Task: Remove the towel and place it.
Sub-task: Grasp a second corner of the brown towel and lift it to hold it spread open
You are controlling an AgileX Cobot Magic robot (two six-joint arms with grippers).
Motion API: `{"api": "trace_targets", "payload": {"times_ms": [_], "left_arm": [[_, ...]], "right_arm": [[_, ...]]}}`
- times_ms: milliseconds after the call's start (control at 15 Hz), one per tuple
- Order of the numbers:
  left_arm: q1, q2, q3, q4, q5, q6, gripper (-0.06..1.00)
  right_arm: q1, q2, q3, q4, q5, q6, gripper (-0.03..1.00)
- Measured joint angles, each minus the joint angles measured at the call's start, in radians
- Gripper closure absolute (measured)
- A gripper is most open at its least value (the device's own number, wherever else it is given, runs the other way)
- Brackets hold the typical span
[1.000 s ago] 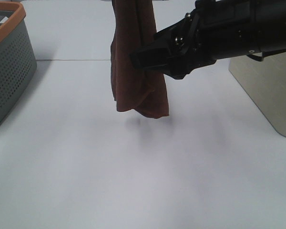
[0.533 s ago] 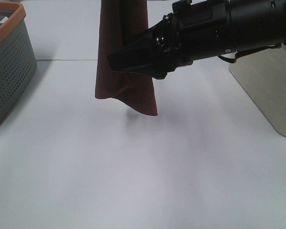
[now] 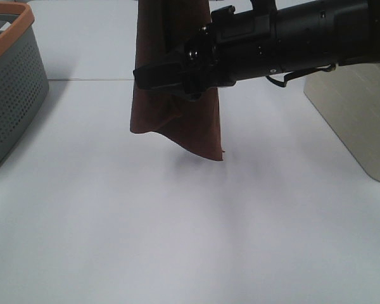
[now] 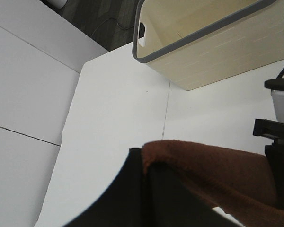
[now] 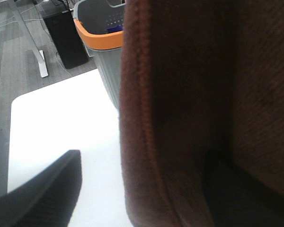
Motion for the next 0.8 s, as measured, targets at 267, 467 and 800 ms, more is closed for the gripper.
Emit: {"api": "trace_targets", "payload": {"times_ms": [267,467,800], "left_arm": [[0.000,0.000,0.000,0.000,0.001,0.000,0.94],[0.000,0.000,0.000,0.000,0.002,0.000,0.94],[0.000,0.000,0.000,0.001,0.006,-0.001,0.94]], "right_arm": [[0.000,0.073,0.000,0.015,0.096,-0.025,0.37],[0.023,0.112,0.000,0.032,0.097,-0.055,0.37],[0.048,0.133,0.000,0.058,0.065,-0.127,0.50]]}}
